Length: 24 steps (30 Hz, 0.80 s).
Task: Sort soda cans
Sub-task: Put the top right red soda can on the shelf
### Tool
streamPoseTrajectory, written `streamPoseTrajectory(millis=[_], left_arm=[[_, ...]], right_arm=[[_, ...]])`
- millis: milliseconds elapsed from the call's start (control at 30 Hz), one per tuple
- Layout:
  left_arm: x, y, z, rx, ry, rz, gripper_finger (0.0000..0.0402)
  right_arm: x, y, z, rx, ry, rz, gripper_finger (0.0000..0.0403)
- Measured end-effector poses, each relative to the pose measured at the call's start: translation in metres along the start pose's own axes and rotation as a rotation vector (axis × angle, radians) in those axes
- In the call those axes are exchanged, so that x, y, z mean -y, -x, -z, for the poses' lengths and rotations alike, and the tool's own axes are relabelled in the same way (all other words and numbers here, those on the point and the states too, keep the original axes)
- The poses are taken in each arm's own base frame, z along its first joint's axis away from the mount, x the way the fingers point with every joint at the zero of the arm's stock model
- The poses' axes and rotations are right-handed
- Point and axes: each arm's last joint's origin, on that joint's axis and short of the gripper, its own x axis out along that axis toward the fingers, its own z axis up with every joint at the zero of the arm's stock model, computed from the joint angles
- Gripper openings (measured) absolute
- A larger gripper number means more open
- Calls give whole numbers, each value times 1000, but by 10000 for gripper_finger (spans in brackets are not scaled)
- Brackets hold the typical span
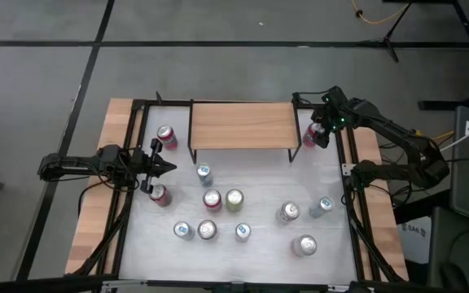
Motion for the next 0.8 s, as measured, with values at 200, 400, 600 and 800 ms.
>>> streamPoseTrajectory(millis=[200, 400, 600, 800], left_arm=[[0, 0, 0, 0, -1, 0, 0], [0, 0, 0, 0, -1, 0, 0], [0, 0, 0, 0, -1, 0, 0], [0, 0, 0, 0, -1, 0, 0]], right_arm=[[0, 0, 0, 7, -26, -3, 324], [0, -1, -1, 7, -26, 4, 324], [1, -1, -1, 12, -27, 7, 321], [1, -1, -1, 12, -27, 7, 283]])
